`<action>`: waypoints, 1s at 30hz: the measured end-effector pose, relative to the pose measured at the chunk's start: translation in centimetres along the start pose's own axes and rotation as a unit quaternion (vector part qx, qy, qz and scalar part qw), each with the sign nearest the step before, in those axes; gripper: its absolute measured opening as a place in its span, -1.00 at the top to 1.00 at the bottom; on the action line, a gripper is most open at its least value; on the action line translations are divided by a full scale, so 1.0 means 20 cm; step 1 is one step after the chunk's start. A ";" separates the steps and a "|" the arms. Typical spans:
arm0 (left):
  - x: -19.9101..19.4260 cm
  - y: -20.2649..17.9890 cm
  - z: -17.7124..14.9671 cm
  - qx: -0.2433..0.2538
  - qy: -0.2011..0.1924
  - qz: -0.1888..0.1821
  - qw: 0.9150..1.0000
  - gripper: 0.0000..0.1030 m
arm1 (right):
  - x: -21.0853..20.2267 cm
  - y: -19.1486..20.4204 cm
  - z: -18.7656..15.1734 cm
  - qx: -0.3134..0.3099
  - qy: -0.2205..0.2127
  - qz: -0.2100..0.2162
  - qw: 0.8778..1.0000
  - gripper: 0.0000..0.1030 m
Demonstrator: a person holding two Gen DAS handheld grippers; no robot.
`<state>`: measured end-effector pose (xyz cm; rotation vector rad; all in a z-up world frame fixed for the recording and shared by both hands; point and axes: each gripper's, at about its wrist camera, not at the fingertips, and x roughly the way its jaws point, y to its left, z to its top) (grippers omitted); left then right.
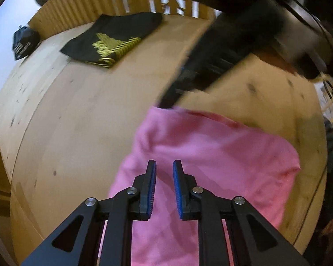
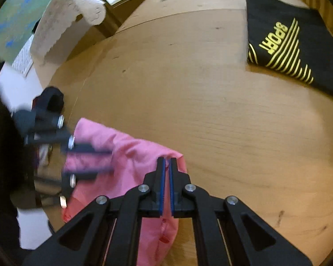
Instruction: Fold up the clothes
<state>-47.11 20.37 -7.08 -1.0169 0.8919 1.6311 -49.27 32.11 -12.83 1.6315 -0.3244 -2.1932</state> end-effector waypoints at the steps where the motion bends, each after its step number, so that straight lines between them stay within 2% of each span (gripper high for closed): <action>1: -0.01 -0.03 -0.01 0.007 0.003 -0.001 1.000 0.67 | 0.00 0.01 -0.01 0.001 0.005 0.001 1.000 0.93; 4: -0.01 -0.11 -0.02 0.029 0.010 -0.006 1.000 0.67 | 0.01 0.02 0.01 0.018 0.024 0.009 1.000 0.92; 6: 0.00 -0.14 -0.04 0.039 0.020 -0.003 0.999 0.58 | 0.02 0.03 0.04 0.021 0.030 -0.001 0.999 0.83; 8: 0.01 -0.17 -0.05 0.050 0.031 -0.001 0.998 0.57 | 0.01 0.04 0.04 0.017 0.028 -0.019 0.999 0.64; 9: 0.03 -0.17 -0.06 0.051 0.036 0.000 0.998 0.57 | 0.00 0.04 0.03 0.013 0.026 -0.027 0.999 0.62; 12: 0.05 -0.15 -0.08 0.044 0.042 0.001 0.998 0.57 | -0.02 0.04 0.01 0.011 0.028 -0.032 0.999 0.61; 16: 0.06 -0.13 -0.10 0.031 0.043 -0.003 0.999 0.58 | -0.04 0.06 0.04 0.018 0.031 -0.014 0.999 0.61; 23: 0.05 -0.13 -0.14 0.027 0.038 -0.010 0.999 0.58 | 0.02 0.02 0.05 0.039 0.051 -0.011 0.998 0.61; 28: 0.04 -0.13 -0.15 0.023 0.035 -0.013 0.999 0.57 | 0.04 -0.04 0.03 0.059 0.050 0.010 0.997 0.61; 30: 0.05 -0.14 -0.14 0.026 0.037 -0.011 0.999 0.57 | 0.06 -0.03 0.05 0.053 0.042 0.031 0.997 0.61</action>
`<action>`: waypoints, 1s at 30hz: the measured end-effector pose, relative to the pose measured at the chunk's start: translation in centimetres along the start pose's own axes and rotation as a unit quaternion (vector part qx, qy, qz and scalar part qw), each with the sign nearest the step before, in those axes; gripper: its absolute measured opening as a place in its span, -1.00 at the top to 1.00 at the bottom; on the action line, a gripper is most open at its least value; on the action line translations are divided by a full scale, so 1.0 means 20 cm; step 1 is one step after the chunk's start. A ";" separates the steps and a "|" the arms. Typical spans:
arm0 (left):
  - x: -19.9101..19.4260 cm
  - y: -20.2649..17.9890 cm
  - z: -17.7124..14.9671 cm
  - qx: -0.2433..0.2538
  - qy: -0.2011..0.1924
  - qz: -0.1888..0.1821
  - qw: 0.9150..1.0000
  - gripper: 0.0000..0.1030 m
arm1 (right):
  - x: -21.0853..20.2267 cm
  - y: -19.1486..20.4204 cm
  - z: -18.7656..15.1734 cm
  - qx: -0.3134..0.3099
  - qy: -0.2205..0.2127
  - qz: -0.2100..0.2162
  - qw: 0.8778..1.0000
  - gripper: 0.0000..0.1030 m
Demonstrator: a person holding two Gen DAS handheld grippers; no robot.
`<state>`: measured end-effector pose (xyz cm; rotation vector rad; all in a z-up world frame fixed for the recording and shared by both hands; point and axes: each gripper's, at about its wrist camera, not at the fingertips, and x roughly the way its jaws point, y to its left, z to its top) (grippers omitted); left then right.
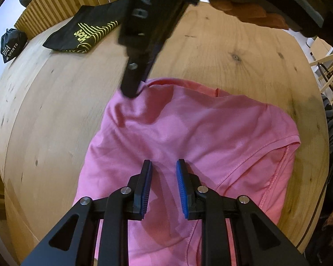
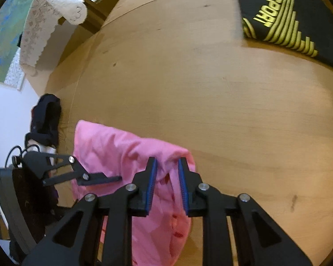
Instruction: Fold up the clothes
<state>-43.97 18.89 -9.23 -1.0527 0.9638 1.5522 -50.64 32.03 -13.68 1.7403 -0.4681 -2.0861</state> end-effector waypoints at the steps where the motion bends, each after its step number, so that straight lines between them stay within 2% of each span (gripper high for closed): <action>1: 0.00 0.00 0.01 0.001 0.001 0.001 1.000 0.57 | -0.01 0.02 0.01 -0.013 -0.008 0.006 1.000 0.65; 2: 0.01 -0.01 0.01 0.003 0.002 0.002 1.000 0.57 | -0.03 0.06 0.01 -0.037 -0.023 -0.008 0.999 0.90; 4: 0.01 -0.01 0.01 0.000 0.002 -0.001 1.000 0.56 | -0.07 0.11 0.02 -0.068 -0.047 -0.048 0.995 0.92; 7: 0.01 0.01 0.01 -0.009 0.005 -0.009 1.000 0.55 | -0.11 0.12 0.04 -0.082 -0.074 -0.098 0.989 0.92; 9: 0.00 0.01 0.01 -0.001 0.012 -0.001 1.000 0.53 | -0.17 0.07 0.02 -0.056 -0.067 -0.098 0.991 0.79; 10: -0.02 0.02 0.03 0.002 0.011 0.006 1.000 0.53 | -0.20 0.06 0.00 -0.048 -0.074 -0.110 0.990 0.65; 11: -0.04 0.04 0.05 -0.002 0.005 0.007 1.000 0.53 | -0.24 0.06 -0.04 -0.050 -0.082 -0.116 0.989 0.61; 13: -0.06 0.09 0.10 -0.011 -0.010 0.005 1.000 0.53 | -0.31 0.06 -0.16 -0.065 -0.086 -0.106 0.988 0.61; 15: -0.09 0.14 0.16 -0.024 -0.028 0.001 0.999 0.53 | -0.31 0.06 -0.29 -0.081 -0.067 -0.081 0.991 0.61; 19: -0.02 0.23 0.28 -0.024 -0.024 0.006 0.999 0.55 | -0.23 0.08 -0.55 -0.099 -0.026 -0.083 0.991 0.59; 22: 0.06 0.22 0.33 -0.018 -0.011 0.011 1.000 0.55 | -0.17 0.08 -0.63 -0.100 -0.003 -0.069 0.993 0.44; 25: 0.12 0.23 0.38 -0.016 -0.007 0.009 1.000 0.54 | -0.11 0.09 -0.67 -0.106 0.015 -0.050 0.993 0.44; 27: 0.14 0.22 0.40 -0.013 -0.007 0.014 1.000 0.51 | -0.12 0.10 -0.68 -0.118 0.011 -0.046 0.992 0.56; 28: 0.13 0.22 0.40 -0.011 -0.008 0.018 1.000 0.49 | -0.12 0.10 -0.68 -0.125 0.012 -0.053 0.991 0.87; 30: 0.12 0.20 0.40 -0.006 -0.008 0.028 1.000 0.46 | -0.14 0.12 -0.71 -0.145 0.009 -0.067 0.987 0.87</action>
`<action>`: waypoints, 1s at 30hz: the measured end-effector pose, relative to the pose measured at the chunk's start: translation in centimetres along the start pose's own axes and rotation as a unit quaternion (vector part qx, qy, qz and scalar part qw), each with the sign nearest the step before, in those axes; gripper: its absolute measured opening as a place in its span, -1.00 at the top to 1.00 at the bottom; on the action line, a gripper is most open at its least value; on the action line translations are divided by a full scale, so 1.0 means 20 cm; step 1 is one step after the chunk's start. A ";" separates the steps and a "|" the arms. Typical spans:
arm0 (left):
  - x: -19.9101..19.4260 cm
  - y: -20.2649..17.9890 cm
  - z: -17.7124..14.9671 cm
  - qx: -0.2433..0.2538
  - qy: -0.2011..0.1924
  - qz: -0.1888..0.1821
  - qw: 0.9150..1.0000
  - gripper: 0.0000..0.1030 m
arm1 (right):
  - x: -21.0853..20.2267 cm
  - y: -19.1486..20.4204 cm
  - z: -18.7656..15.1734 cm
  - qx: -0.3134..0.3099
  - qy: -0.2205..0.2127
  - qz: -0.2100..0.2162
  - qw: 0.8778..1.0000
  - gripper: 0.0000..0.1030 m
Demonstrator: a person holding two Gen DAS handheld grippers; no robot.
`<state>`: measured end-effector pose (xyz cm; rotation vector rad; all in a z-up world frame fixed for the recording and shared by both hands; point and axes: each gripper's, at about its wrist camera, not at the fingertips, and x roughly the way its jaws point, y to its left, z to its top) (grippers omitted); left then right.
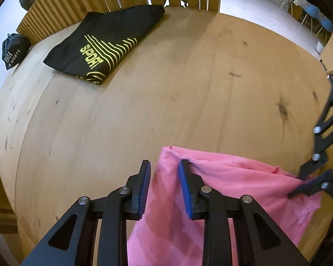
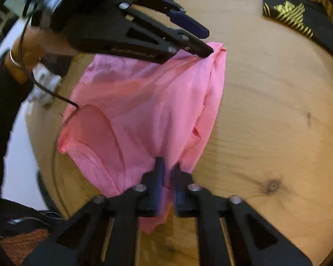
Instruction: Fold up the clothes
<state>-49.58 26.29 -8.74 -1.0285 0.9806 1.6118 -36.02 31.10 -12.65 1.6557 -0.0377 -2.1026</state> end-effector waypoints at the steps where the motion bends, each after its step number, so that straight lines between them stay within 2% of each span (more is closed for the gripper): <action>1: -0.01 -0.01 0.00 0.004 -0.002 0.004 1.000 0.41 | -0.02 0.01 -0.02 -0.010 -0.002 -0.009 1.000 0.87; 4: -0.06 0.00 -0.01 0.000 -0.006 0.011 1.000 0.40 | -0.03 0.02 -0.08 -0.021 0.015 -0.037 0.999 0.87; 6: -0.13 0.02 -0.05 -0.006 -0.013 0.016 1.000 0.43 | -0.07 0.00 -0.08 -0.005 0.019 -0.050 0.999 0.87; 11: -0.37 0.07 -0.27 -0.027 -0.026 0.027 0.999 0.41 | -0.24 0.04 0.02 -0.024 -0.060 -0.077 0.995 0.72; 14: -0.45 0.07 -0.48 -0.074 -0.028 -0.003 0.997 0.42 | -0.17 0.12 0.10 -0.043 -0.079 -0.062 0.994 0.70; 17: -0.43 -0.01 -0.67 -0.088 -0.015 -0.031 0.995 0.41 | -0.02 0.12 0.20 -0.039 -0.056 -0.067 0.995 0.70; 19: -0.39 -0.08 -0.77 -0.087 0.000 -0.048 0.995 0.41 | 0.02 0.08 0.20 -0.025 -0.050 -0.062 0.996 0.70; 21: -0.33 -0.12 -0.84 -0.082 0.014 -0.047 0.995 0.38 | 0.03 0.04 0.19 -0.013 -0.041 -0.060 0.997 0.70; 23: -0.38 -0.07 -0.88 -0.103 -0.004 -0.043 0.994 0.33 | 0.02 0.03 0.19 -0.009 -0.020 -0.068 0.997 0.69; 25: -0.43 0.01 -0.91 -0.131 -0.019 -0.026 0.991 0.34 | -0.04 0.03 0.22 -0.014 -0.028 -0.076 0.997 0.66; 27: -0.48 0.11 -0.95 -0.165 -0.032 -0.015 0.986 0.31 | -0.09 0.00 0.28 -0.016 -0.060 -0.097 0.993 0.29; 28: -0.49 0.16 -0.97 -0.184 -0.037 -0.010 0.982 0.31 | -0.12 -0.01 0.31 -0.016 -0.077 -0.108 0.991 -0.06; 29: -0.48 0.19 -0.98 -0.195 -0.034 -0.002 0.980 0.31 | -0.14 -0.03 0.34 -0.016 -0.095 -0.116 0.989 -0.19; 30: -0.46 0.23 -0.99 -0.205 -0.031 0.006 0.978 0.31 | -0.15 -0.06 0.38 -0.015 -0.105 -0.120 0.987 -0.19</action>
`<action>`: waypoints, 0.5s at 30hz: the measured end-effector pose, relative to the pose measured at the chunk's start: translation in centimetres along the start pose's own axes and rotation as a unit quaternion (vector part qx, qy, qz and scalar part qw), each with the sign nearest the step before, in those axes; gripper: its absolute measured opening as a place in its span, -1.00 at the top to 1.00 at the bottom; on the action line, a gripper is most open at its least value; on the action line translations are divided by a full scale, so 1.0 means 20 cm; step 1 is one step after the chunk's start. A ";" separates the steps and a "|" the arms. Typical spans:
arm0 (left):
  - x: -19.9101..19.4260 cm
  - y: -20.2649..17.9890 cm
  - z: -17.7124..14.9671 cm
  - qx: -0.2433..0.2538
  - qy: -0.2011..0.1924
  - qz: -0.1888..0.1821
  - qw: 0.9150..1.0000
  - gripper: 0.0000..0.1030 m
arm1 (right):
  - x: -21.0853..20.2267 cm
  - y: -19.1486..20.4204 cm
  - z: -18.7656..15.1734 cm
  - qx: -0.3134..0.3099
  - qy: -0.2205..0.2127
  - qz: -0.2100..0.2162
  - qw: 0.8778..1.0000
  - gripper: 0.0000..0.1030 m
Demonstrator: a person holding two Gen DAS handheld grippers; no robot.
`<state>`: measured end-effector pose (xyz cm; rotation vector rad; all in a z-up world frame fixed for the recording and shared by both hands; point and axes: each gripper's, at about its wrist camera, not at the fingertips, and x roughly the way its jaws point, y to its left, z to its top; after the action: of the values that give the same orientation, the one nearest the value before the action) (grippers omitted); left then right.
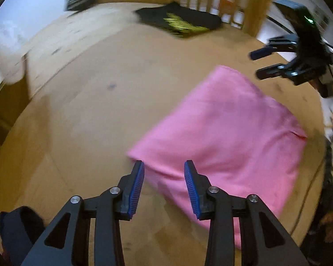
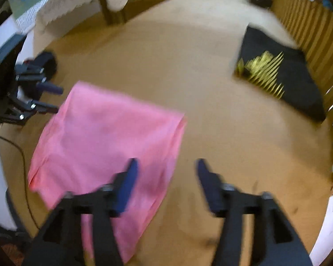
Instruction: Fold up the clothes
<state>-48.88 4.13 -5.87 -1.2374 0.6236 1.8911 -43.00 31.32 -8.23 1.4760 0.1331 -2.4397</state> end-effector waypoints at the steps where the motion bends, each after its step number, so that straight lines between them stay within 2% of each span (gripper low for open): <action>1: 0.02 0.04 0.00 -0.010 0.002 0.009 1.000 0.31 | 0.01 -0.01 0.01 0.001 0.002 -0.002 1.000 -0.19; 2: 0.05 0.06 0.01 -0.014 0.007 0.016 1.000 0.31 | 0.03 -0.01 0.02 0.004 0.010 0.000 1.000 -0.19; 7: 0.17 0.05 0.06 -0.009 0.021 -0.003 1.000 0.31 | 0.11 -0.02 0.08 0.013 0.043 0.019 0.999 -0.19; 10: 0.21 0.03 0.07 0.000 0.031 -0.005 0.999 0.30 | 0.17 -0.02 0.11 -0.002 0.057 0.011 0.998 -0.19; 12: 0.22 0.03 0.08 0.002 0.038 -0.008 0.999 0.26 | 0.18 0.00 0.13 -0.013 0.066 0.004 0.998 -0.19; 15: 0.24 0.04 0.09 -0.009 0.042 -0.004 0.999 0.07 | 0.24 0.00 0.17 -0.021 0.078 -0.006 0.997 -0.19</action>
<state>-51.57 6.52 -9.53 -1.3334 0.6463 1.8498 -47.96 29.66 -10.80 1.6512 0.2237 -2.3140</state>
